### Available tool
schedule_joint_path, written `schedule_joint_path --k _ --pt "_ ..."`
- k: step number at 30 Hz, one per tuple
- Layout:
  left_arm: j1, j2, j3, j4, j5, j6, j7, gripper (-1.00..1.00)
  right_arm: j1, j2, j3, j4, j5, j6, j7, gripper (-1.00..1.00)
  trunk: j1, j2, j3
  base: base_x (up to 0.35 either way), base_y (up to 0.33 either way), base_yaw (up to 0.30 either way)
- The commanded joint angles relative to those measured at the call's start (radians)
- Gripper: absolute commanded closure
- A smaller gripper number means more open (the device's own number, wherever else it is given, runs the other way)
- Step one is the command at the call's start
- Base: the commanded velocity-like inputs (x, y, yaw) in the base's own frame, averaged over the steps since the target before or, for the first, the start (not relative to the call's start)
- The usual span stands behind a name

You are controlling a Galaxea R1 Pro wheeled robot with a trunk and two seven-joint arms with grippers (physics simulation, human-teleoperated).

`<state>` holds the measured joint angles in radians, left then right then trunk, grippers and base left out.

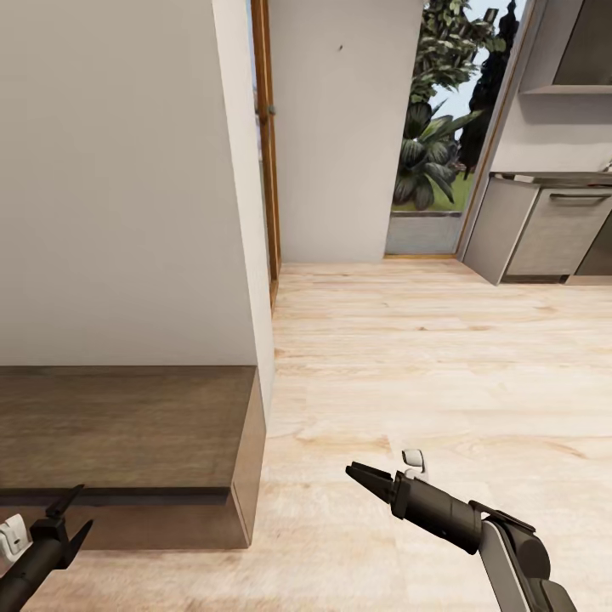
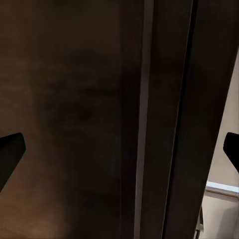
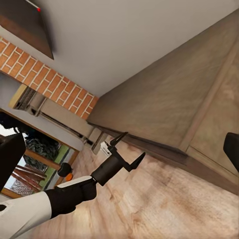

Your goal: Place each of the two pumpkins and all three candles from the living room inside a cabinet in the living room (use any cabinet), then make sure every cabinet is closed, and position the cauldron so it is next to a table in the living room.

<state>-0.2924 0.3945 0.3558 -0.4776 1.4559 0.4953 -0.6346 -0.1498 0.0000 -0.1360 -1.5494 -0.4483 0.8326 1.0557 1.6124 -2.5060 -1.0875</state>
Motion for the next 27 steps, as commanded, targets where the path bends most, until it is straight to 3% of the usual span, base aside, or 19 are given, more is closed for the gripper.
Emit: schedule_joint_path --k 1,10,16,23,27 --pt "-0.001 0.0 0.002 0.001 0.006 0.008 0.0 -1.0 0.0 0.0 -0.001 0.0 -0.003 0.005 0.001 -1.0 0.0 0.0 -0.001 0.0 0.0 0.0" --pt "-0.001 -0.001 0.002 -0.002 0.006 0.008 0.0 -1.0 0.0 0.0 0.001 0.001 -0.002 0.005 -0.005 -1.0 0.0 0.0 -0.001 0.0 0.0 0.0" --pt "-0.001 -0.002 0.001 -0.002 0.006 0.008 0.0 -1.0 0.0 0.0 0.028 0.0 -0.003 0.005 -0.029 -1.0 0.0 0.0 -0.001 0.0 0.0 0.0" --pt "-0.001 -0.002 0.0 0.001 0.007 0.008 -0.005 -1.0 0.0 0.0 0.033 0.0 -0.003 0.004 -0.032 -1.0 0.0 0.0 -0.001 0.0 0.0 0.0" --pt "-0.001 0.0 0.0 0.008 0.003 0.008 -0.074 -1.0 0.0 0.0 0.033 0.0 -0.003 0.004 -0.032 -1.0 0.0 0.0 -0.001 0.0 0.0 0.0"
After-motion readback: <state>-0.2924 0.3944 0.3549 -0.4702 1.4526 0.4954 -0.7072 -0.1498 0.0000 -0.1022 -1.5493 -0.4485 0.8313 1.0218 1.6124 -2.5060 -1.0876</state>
